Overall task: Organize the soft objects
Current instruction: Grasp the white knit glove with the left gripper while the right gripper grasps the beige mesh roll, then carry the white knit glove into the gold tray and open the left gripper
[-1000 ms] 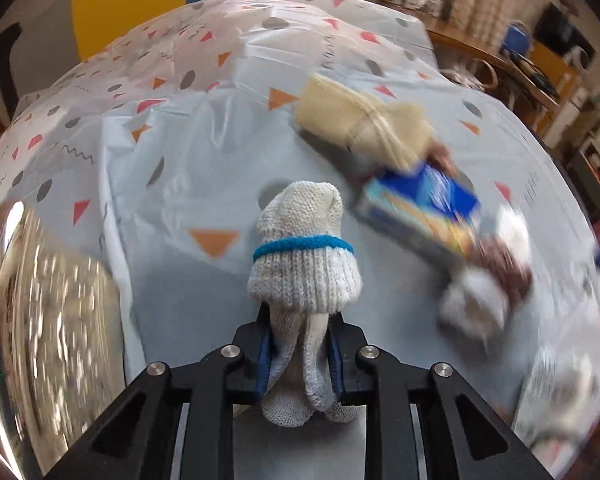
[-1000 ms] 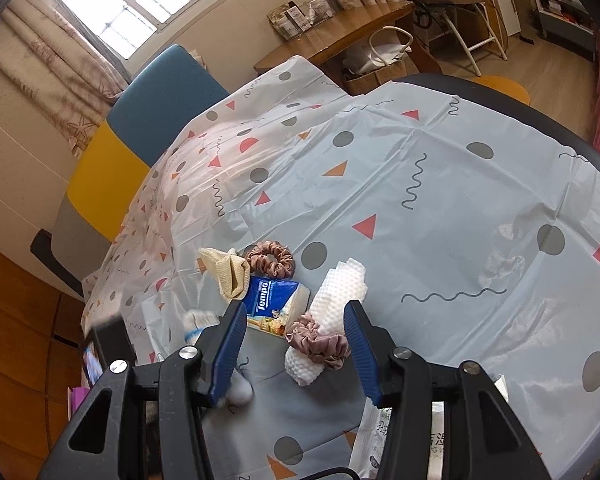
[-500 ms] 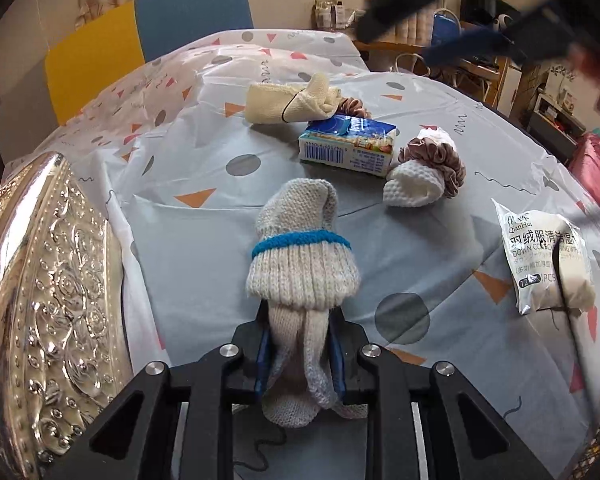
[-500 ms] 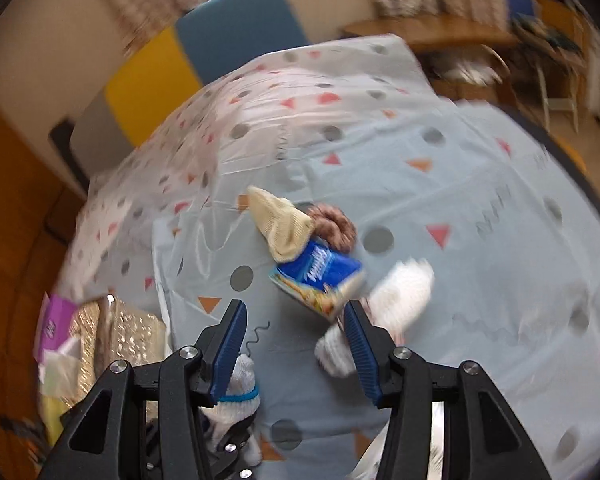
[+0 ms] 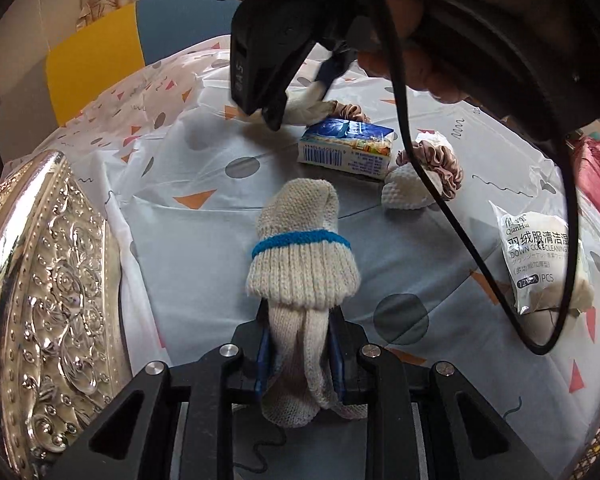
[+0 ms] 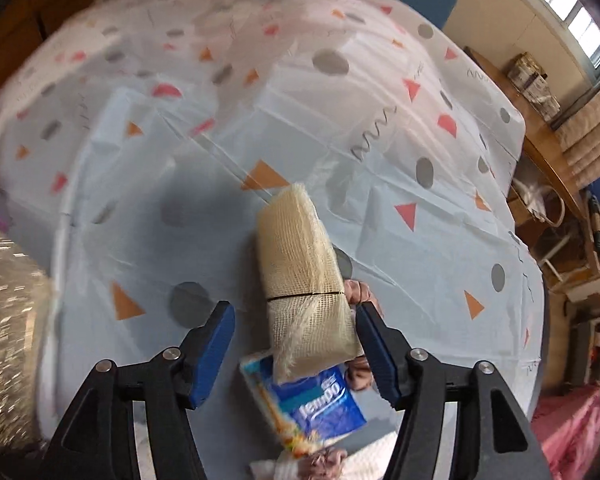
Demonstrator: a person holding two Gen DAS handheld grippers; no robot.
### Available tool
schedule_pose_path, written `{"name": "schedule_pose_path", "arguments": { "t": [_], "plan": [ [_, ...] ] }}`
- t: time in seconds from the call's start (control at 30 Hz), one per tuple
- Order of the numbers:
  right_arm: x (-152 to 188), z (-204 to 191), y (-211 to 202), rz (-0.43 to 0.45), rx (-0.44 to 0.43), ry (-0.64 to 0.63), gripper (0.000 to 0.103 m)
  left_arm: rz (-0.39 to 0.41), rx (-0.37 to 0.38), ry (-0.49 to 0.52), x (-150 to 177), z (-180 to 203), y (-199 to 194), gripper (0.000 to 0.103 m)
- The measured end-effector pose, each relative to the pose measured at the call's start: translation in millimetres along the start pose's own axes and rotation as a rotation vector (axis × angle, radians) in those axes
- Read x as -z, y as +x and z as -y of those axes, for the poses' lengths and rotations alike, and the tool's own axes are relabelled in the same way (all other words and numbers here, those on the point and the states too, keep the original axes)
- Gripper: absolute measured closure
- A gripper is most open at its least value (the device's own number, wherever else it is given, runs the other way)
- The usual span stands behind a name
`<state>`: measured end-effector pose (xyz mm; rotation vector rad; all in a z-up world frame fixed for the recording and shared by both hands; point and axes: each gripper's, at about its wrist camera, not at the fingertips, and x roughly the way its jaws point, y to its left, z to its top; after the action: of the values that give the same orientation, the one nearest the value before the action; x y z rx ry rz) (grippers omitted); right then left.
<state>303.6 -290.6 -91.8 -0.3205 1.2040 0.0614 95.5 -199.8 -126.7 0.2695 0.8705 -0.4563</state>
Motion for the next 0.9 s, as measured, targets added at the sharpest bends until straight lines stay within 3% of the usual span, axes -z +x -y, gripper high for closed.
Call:
{"name": "schedule_pose_path", "arguments": {
  "t": [0.03,0.23,0.53,0.63,0.77,0.9],
  "plan": [
    [0,1,-1,0.017,-0.017,0.018,0.06,0.002,0.001,-0.001,0,0,0,0.078],
    [25,12,-52,0.172,-0.065,0.108,0.061,0.007,0.001,-0.001,3,2,-2,0.078],
    [135,37,-91,0.231,-0.142,0.452,0.061,-0.04,-0.009,0.004,-8,4,-1,0.079],
    [160,40,-85,0.274,-0.189,0.55,0.061,-0.087,0.027,-0.073,-26,-5,-4,0.08],
    [165,43,-89,0.32,-0.169,0.567,0.061,-0.022,0.042,-0.113,-69,-13,-29,0.08],
    [164,38,-89,0.333,-0.194,0.528,0.061,0.02,0.063,-0.233,-113,-48,-51,0.08]
  ]
}}
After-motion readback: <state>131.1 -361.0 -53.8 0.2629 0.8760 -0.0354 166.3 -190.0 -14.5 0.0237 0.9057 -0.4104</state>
